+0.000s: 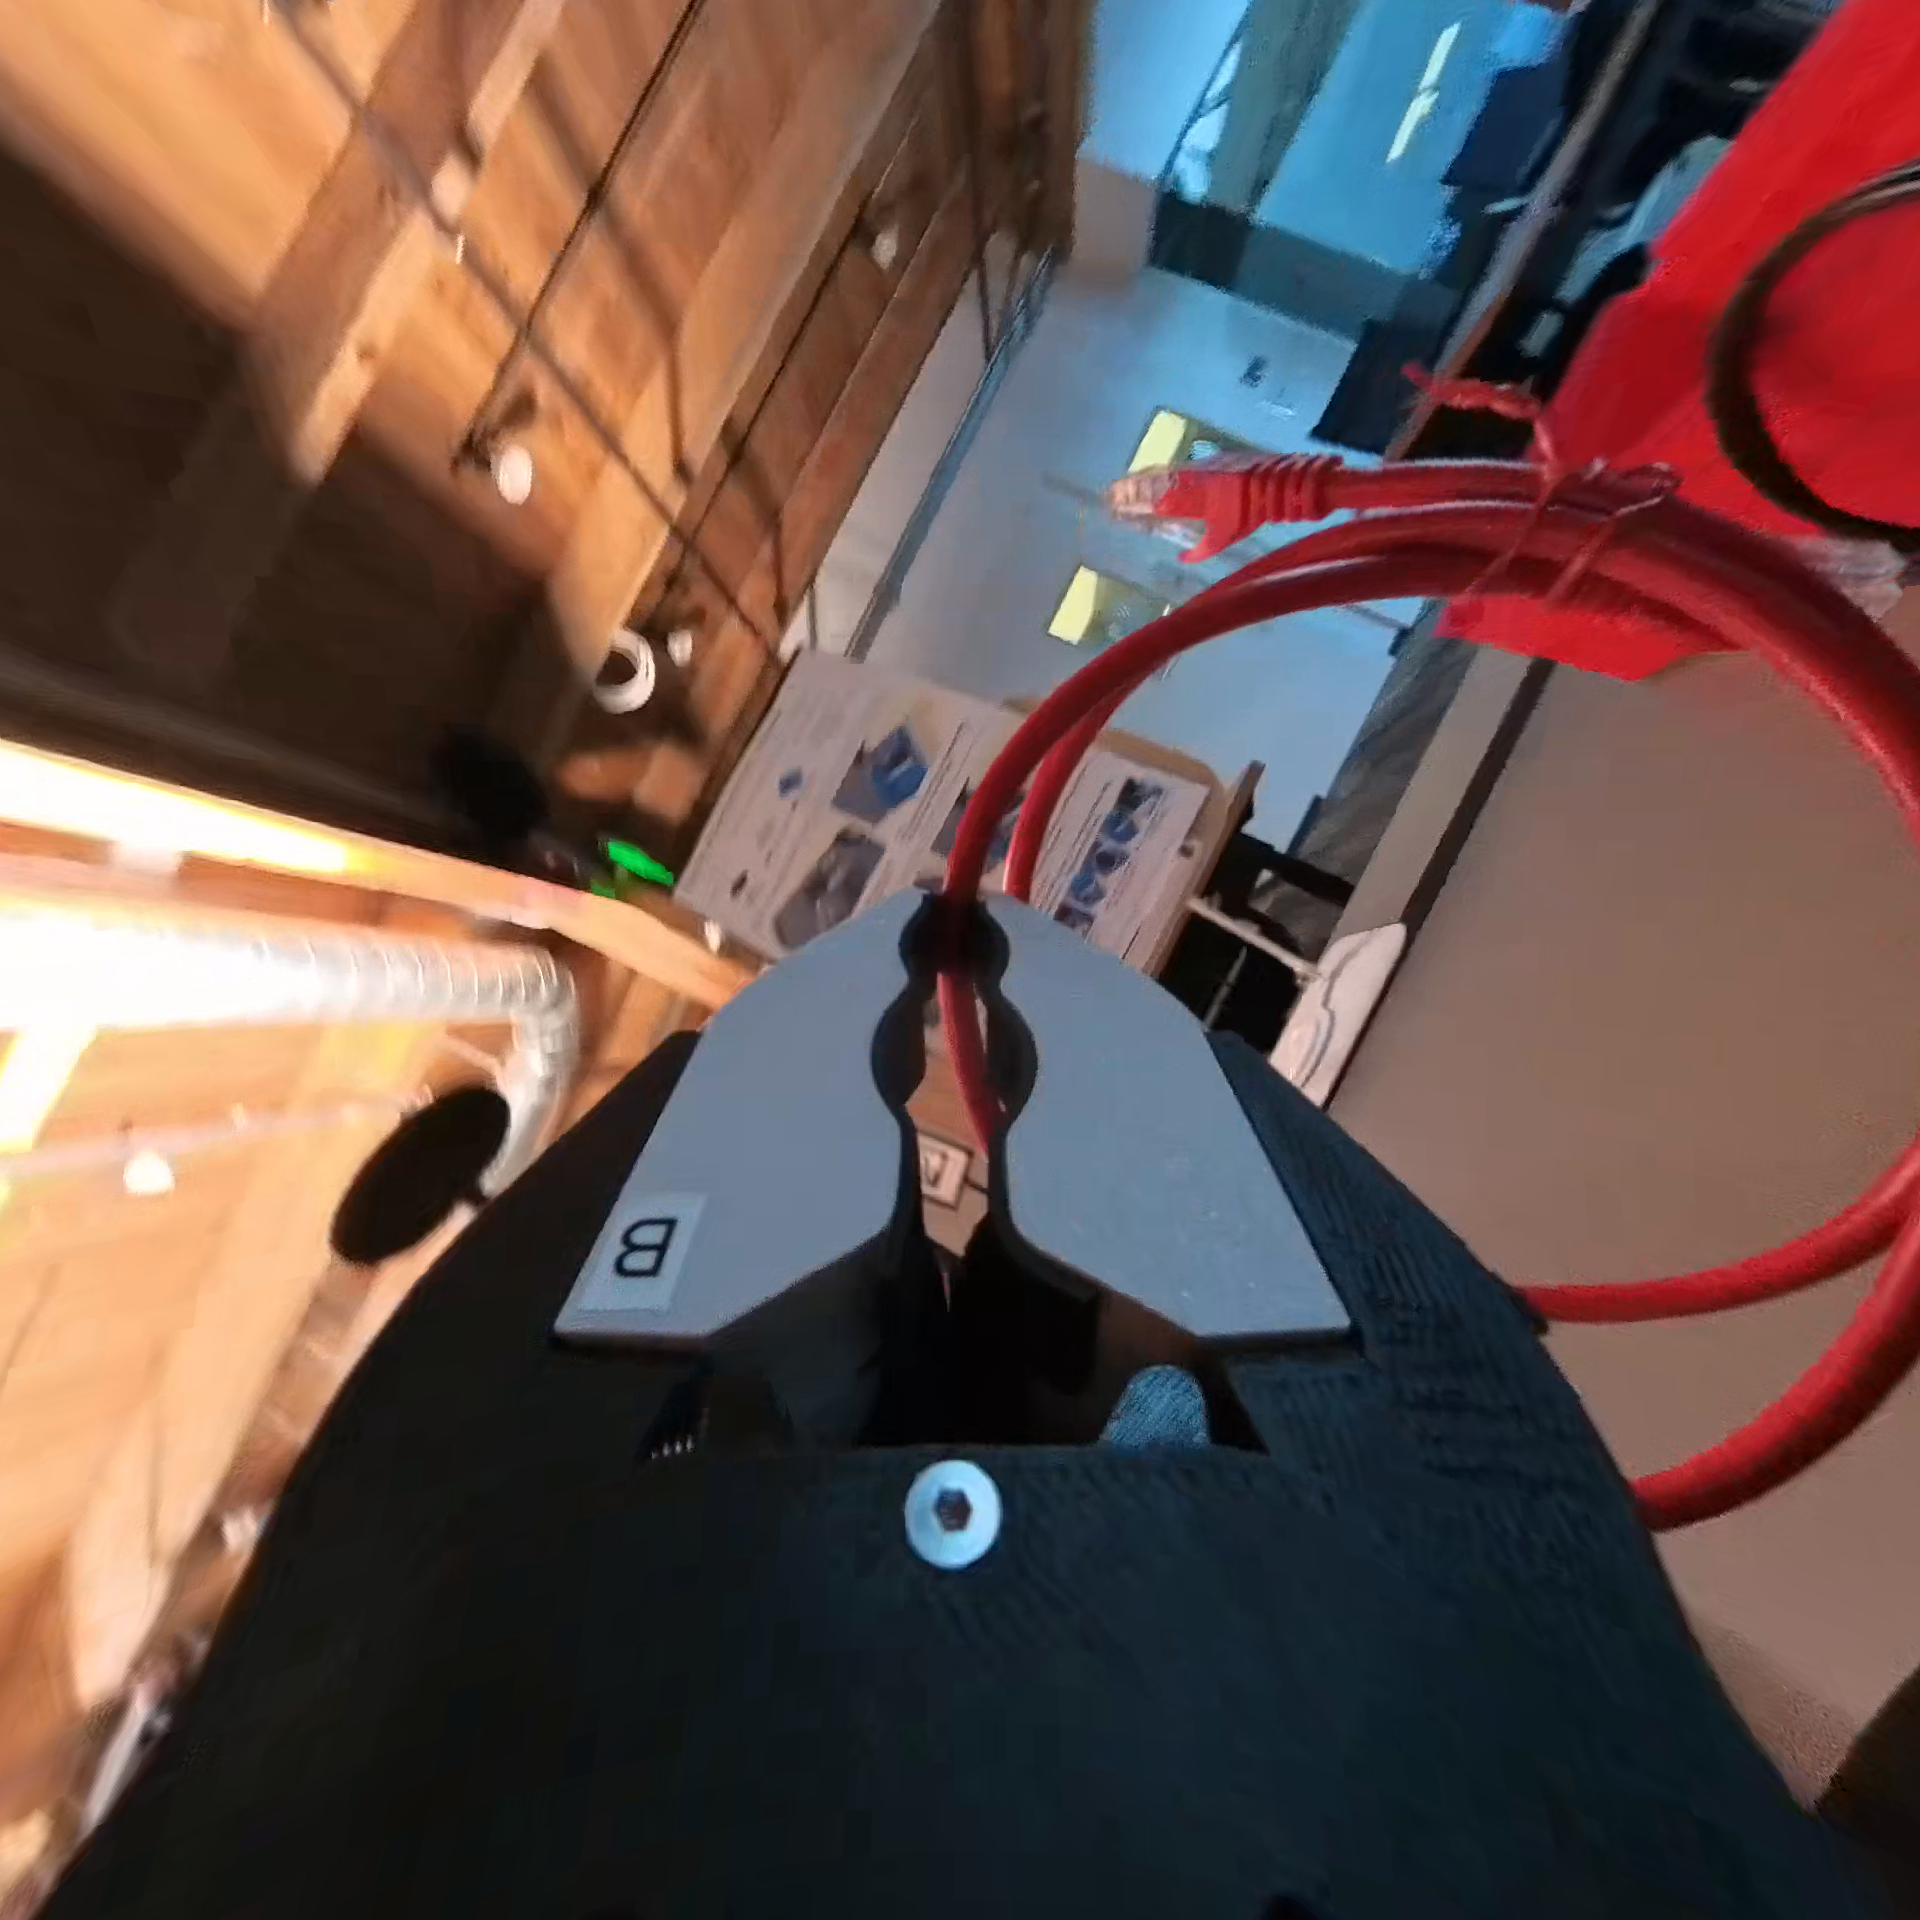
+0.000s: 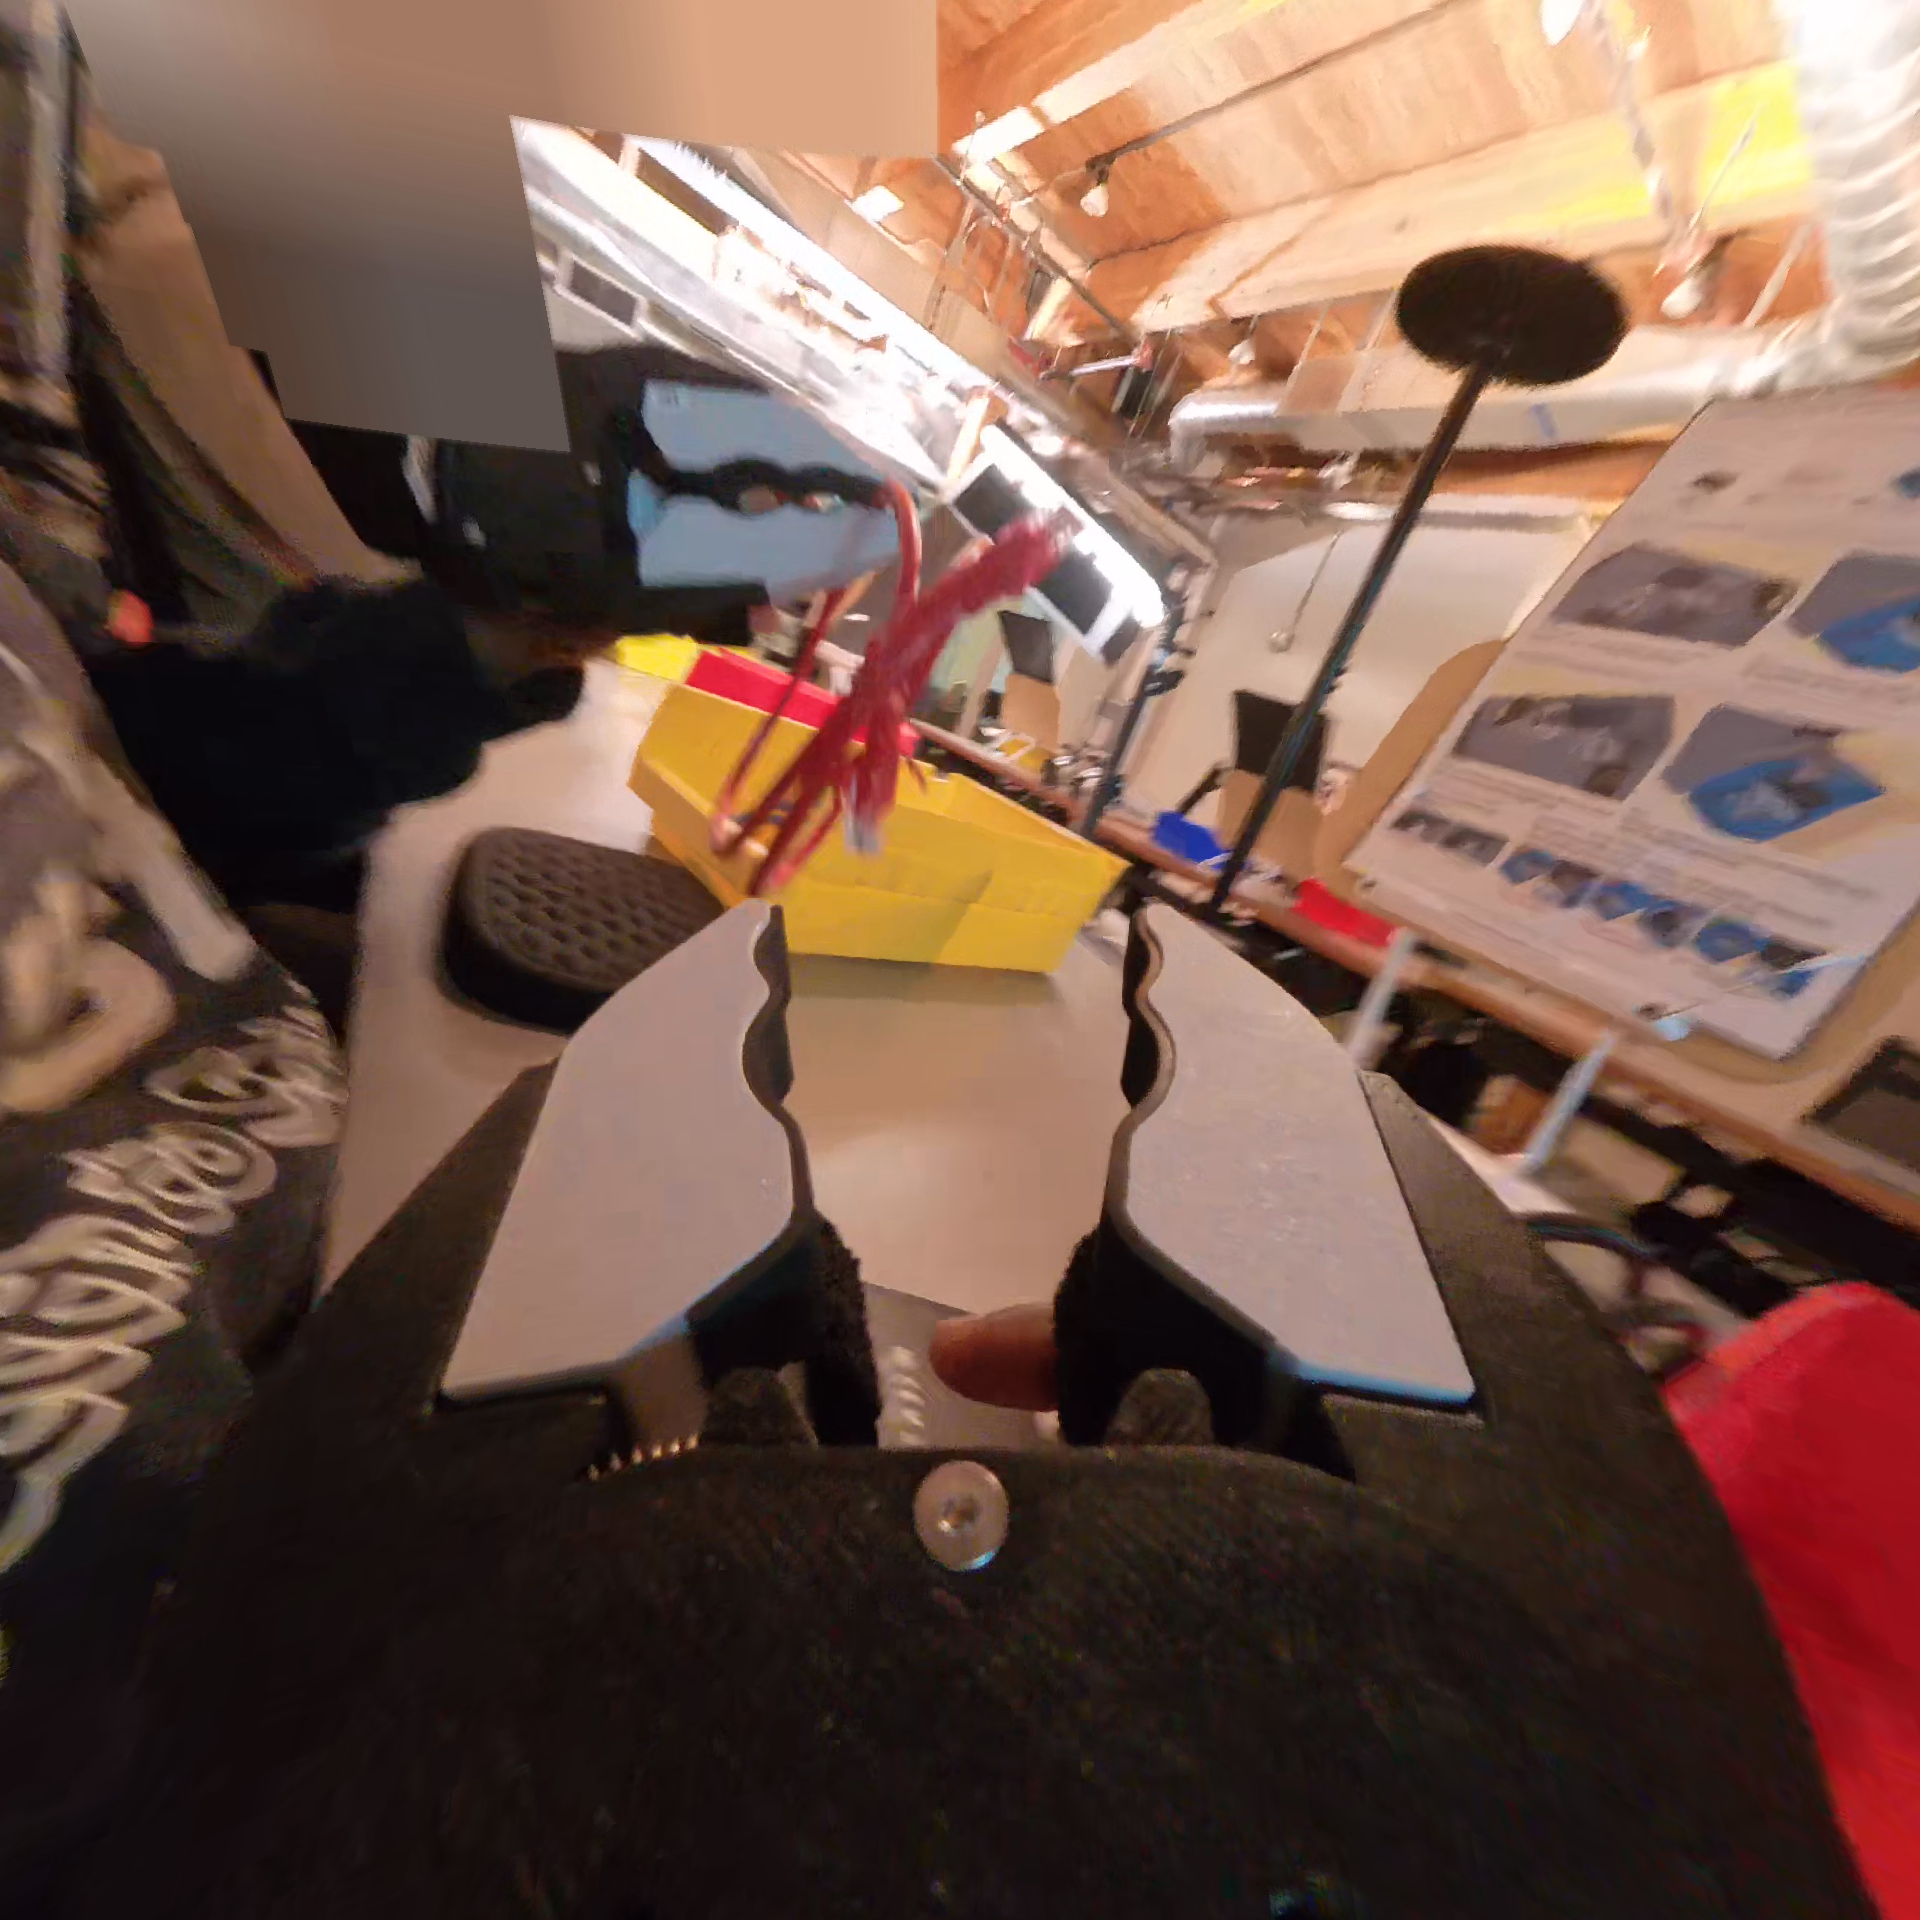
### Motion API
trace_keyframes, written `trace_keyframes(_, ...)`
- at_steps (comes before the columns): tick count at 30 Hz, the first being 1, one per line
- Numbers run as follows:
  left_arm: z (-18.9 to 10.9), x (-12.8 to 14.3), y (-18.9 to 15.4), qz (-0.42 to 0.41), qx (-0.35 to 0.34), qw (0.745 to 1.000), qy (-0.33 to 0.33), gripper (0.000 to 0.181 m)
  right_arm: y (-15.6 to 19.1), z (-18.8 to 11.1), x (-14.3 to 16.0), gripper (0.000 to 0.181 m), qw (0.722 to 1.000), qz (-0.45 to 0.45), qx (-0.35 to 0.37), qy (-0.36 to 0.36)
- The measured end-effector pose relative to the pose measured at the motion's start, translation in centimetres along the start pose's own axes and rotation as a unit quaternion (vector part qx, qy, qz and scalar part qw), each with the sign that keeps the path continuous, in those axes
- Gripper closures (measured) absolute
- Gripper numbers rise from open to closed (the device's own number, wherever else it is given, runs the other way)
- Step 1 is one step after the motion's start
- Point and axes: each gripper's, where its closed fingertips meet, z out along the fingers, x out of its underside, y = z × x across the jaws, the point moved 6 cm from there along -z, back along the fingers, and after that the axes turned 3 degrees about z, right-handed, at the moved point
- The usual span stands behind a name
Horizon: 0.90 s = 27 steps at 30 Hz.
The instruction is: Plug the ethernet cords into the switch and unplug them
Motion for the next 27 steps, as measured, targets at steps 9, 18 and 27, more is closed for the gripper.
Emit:
trace_keyframes(9,-0.3,-3.3,-2.8,0.135,0.011,0.986,-0.097,0.176,0.1,2.8,-2.6,0.129,0.956,0.276,-0.058,0.078)
trace_keyframes(18,-0.4,-4.3,-3.6,0.202,0.002,0.973,-0.109,0.176,-1.6,5.4,-3.0,0.137,0.893,0.382,-0.069,0.229)
trace_keyframes(27,-0.6,-4.2,-3.3,0.085,0.030,0.989,-0.121,0.159,-1.9,6.4,-3.8,0.167,0.941,0.207,-0.024,0.266)
